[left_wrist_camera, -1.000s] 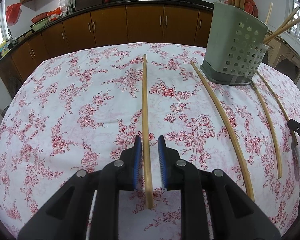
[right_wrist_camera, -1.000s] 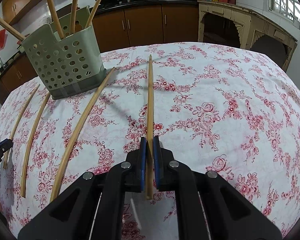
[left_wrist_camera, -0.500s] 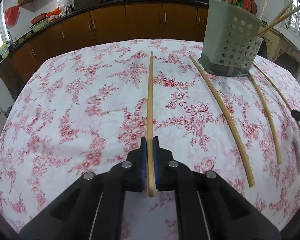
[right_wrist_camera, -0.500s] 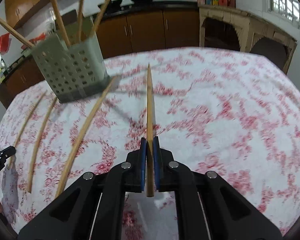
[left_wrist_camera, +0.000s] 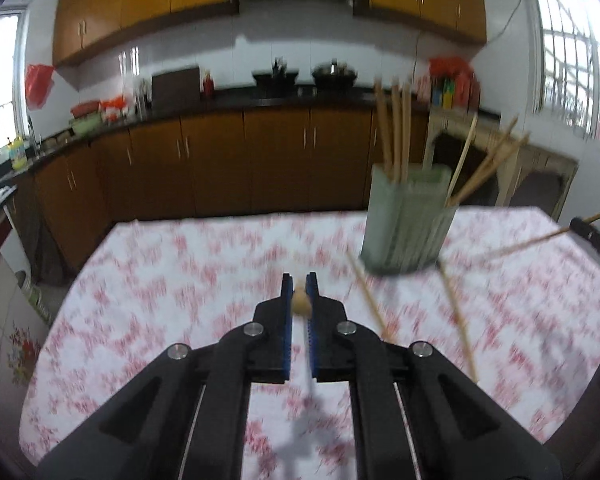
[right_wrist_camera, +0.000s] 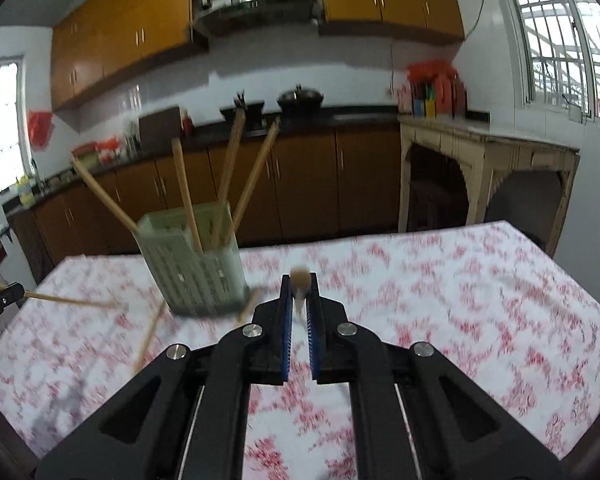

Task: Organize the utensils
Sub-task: 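Lift the chopstick upright with the left tool while the right tool lifts its chopstick, then lower the left chopstick into the green holder and open while the right tool does likewise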

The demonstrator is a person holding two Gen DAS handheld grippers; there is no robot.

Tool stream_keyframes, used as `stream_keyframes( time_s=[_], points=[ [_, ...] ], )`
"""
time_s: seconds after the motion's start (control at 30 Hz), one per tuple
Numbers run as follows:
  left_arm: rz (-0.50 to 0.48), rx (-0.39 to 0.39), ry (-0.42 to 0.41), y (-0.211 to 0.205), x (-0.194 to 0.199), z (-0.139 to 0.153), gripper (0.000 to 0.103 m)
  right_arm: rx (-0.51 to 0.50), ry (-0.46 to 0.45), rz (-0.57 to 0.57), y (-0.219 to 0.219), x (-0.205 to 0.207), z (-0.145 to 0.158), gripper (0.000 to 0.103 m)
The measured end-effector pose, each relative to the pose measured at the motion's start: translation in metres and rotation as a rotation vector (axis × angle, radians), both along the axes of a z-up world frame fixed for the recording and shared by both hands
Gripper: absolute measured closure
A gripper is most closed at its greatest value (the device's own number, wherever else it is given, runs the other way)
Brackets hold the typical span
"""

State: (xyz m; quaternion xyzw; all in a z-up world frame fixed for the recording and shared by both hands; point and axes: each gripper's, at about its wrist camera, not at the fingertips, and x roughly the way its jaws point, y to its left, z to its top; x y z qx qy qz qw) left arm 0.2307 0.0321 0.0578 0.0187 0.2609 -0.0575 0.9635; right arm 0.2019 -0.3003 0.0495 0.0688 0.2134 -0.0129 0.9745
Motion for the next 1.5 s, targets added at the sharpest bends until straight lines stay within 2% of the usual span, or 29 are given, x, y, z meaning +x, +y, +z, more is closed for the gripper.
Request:
stream_keyframes(
  time_s=[0.2,0.5,0.63,0.8,0.97,1.07,1.2,1.37,1.5],
  points=[
    [0.005,-0.046,-0.065,-0.003,-0.001,0.025,0.095,0.034,-0.051,0.001,-0.003,0.001,0.015,0.096],
    [-0.014,-0.058,-0.074,-0.010,0.001,0.037,0.095,0.033,-0.058,-0.003,0.002,0.002,0.027,0.096],
    [-0.032,-0.067,-0.084,-0.013,-0.001,0.047,0.095,0.086,-0.051,0.031,0.001,0.003,0.040,0.096],
    [-0.079,-0.077,-0.137,-0.025,-0.009,0.076,0.095,0.136,-0.086,0.100,0.004,-0.003,0.073,0.096],
    [-0.115,-0.100,-0.206,-0.045,-0.008,0.109,0.095,0.167,-0.172,0.182,0.017,-0.008,0.116,0.096],
    [-0.128,-0.118,-0.258,-0.061,-0.005,0.131,0.095,0.155,-0.238,0.206,0.029,-0.005,0.140,0.096],
    [-0.122,-0.120,-0.355,-0.087,0.005,0.159,0.096,0.120,-0.320,0.183,0.041,0.007,0.161,0.096],
    [-0.051,-0.137,-0.443,-0.108,0.032,0.176,0.096,0.089,-0.368,0.142,0.048,0.037,0.160,0.096],
    [0.005,-0.157,-0.458,-0.114,0.057,0.173,0.096,0.085,-0.357,0.123,0.052,0.061,0.146,0.096]
  ],
)
